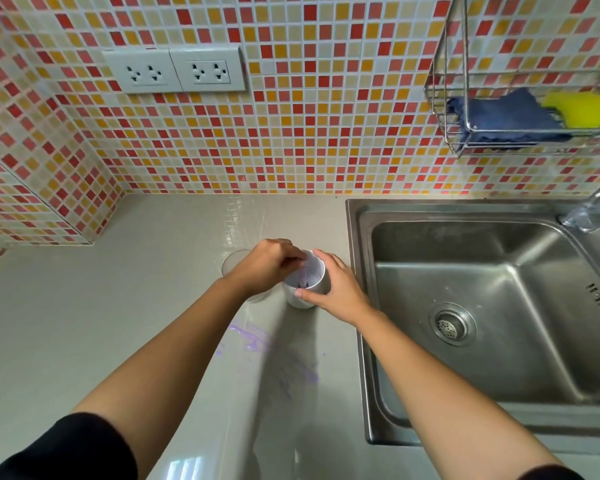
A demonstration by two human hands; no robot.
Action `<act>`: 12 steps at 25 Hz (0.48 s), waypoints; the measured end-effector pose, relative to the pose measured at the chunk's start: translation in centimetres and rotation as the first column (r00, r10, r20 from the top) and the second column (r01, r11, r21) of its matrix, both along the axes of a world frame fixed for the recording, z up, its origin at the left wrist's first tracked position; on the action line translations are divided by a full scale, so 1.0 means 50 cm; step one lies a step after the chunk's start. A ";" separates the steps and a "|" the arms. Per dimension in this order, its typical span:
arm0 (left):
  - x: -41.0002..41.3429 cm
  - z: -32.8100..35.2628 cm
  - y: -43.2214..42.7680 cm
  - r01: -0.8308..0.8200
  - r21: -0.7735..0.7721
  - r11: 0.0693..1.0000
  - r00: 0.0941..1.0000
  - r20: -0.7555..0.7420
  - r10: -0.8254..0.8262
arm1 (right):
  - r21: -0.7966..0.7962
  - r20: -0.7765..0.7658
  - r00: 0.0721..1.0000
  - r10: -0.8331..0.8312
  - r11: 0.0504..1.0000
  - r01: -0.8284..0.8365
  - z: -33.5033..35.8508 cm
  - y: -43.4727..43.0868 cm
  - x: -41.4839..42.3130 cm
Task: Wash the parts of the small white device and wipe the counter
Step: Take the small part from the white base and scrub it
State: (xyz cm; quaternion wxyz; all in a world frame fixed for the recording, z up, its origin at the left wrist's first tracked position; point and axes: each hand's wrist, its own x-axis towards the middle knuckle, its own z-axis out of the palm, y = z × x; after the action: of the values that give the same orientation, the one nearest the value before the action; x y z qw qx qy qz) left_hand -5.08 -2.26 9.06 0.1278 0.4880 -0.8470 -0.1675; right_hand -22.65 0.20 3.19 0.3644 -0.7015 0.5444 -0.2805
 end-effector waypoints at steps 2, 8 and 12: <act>-0.003 0.002 -0.006 0.055 -0.024 0.998 0.997 0.052 -0.054 | 0.001 -0.013 1.000 -0.003 1.000 0.003 0.002 -0.002 0.000; -0.022 0.015 -0.008 0.093 -0.049 0.994 0.978 0.193 -0.082 | 0.002 -0.041 0.999 0.025 1.000 -0.025 0.013 -0.005 -0.005; -0.024 0.019 -0.008 0.121 -0.039 0.992 0.975 0.194 -0.111 | 0.012 -0.031 0.999 0.021 1.000 -0.021 0.014 -0.003 -0.004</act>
State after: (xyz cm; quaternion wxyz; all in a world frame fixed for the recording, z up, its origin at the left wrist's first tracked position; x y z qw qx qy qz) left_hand -6.28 -2.66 10.03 0.0481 0.4481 -0.8864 -0.1056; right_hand -22.85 0.03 3.88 0.3628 -0.7094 0.5443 -0.2625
